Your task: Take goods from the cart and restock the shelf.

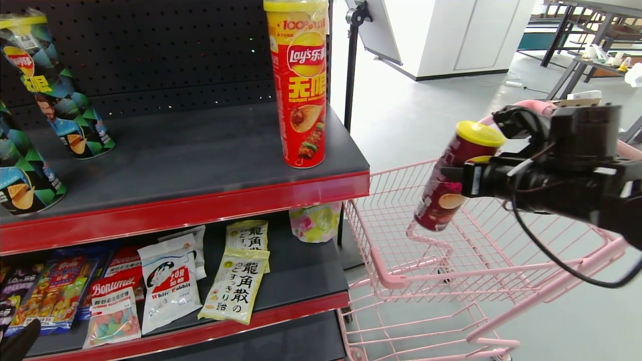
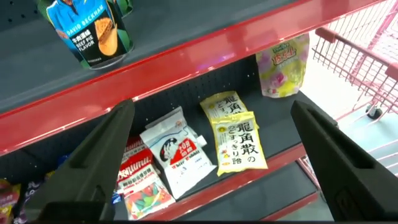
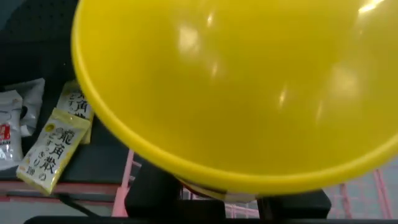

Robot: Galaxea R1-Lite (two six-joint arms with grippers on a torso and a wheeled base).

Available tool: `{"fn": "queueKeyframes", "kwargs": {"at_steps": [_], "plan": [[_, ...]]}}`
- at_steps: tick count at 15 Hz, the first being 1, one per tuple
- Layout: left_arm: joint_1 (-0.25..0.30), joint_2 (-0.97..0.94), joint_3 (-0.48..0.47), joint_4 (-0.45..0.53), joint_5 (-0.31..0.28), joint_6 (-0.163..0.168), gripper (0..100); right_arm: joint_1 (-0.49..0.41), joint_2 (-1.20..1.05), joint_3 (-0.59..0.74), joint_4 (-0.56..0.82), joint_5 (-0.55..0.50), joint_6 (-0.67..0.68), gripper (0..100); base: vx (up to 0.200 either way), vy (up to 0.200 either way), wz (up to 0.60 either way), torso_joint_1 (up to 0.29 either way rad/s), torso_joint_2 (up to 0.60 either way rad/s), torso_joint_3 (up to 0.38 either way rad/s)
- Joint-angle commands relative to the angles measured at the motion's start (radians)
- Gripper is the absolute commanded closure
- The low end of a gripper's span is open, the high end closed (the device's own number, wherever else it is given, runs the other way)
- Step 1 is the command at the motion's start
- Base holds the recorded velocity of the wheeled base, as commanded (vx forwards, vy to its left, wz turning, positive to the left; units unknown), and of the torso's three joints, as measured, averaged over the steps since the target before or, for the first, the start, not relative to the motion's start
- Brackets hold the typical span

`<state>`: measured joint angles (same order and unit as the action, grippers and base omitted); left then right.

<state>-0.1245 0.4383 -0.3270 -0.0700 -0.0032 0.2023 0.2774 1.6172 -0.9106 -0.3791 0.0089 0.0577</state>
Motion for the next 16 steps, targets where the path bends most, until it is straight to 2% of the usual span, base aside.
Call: {"fn": "queueKeyframes", "kwargs": {"at_steps": [1, 3, 4, 5, 7, 11, 14, 16], "plan": [[-0.001, 0.025, -0.024, 0.021, -0.008, -0.003, 0, -0.017, -0.375, -0.011, 0.319, 0.005, -0.065, 100, 0.000, 0.000, 0.00, 0.000, 0.00, 0.000], [-0.009, 0.030, -0.043, 0.072, -0.041, -0.009, 0, -0.006, -0.496, 0.047, 0.373, -0.001, -0.067, 100, 0.000, 0.000, 0.00, 0.000, 0.00, 0.000], [-0.009, 0.025, -0.040, 0.085, -0.077, -0.008, 0, -0.007, -0.574, 0.102, 0.393, -0.006, -0.090, 100, 0.000, 0.000, 0.00, 0.000, 0.00, 0.000], [-0.009, 0.022, -0.037, 0.087, -0.087, -0.008, 0, -0.018, -0.645, 0.128, 0.442, -0.004, -0.131, 100, 0.000, 0.000, 0.00, 0.000, 0.00, 0.000], [-0.009, 0.022, -0.043, 0.087, -0.098, -0.008, 0, -0.044, -0.721, 0.138, 0.537, -0.006, -0.164, 100, 0.000, 0.000, 0.00, 0.000, 0.00, 0.000], [-0.009, 0.026, -0.044, 0.087, -0.103, -0.008, 0, -0.014, -0.770, 0.130, 0.565, 0.016, -0.202, 100, 0.000, 0.000, 0.00, 0.000, 0.00, 0.000], [-0.009, 0.028, -0.052, 0.087, -0.141, -0.004, 0, 0.034, -0.781, 0.138, 0.580, 0.129, -0.210, 100, 0.000, 0.000, 0.00, 0.000, 0.00, 0.000], [-0.009, 0.040, -0.056, 0.087, -0.139, 0.002, 0, 0.077, -0.775, 0.139, 0.582, 0.181, -0.226, 100, 0.000, 0.000, 0.00, 0.000, 0.00, 0.000]]}}
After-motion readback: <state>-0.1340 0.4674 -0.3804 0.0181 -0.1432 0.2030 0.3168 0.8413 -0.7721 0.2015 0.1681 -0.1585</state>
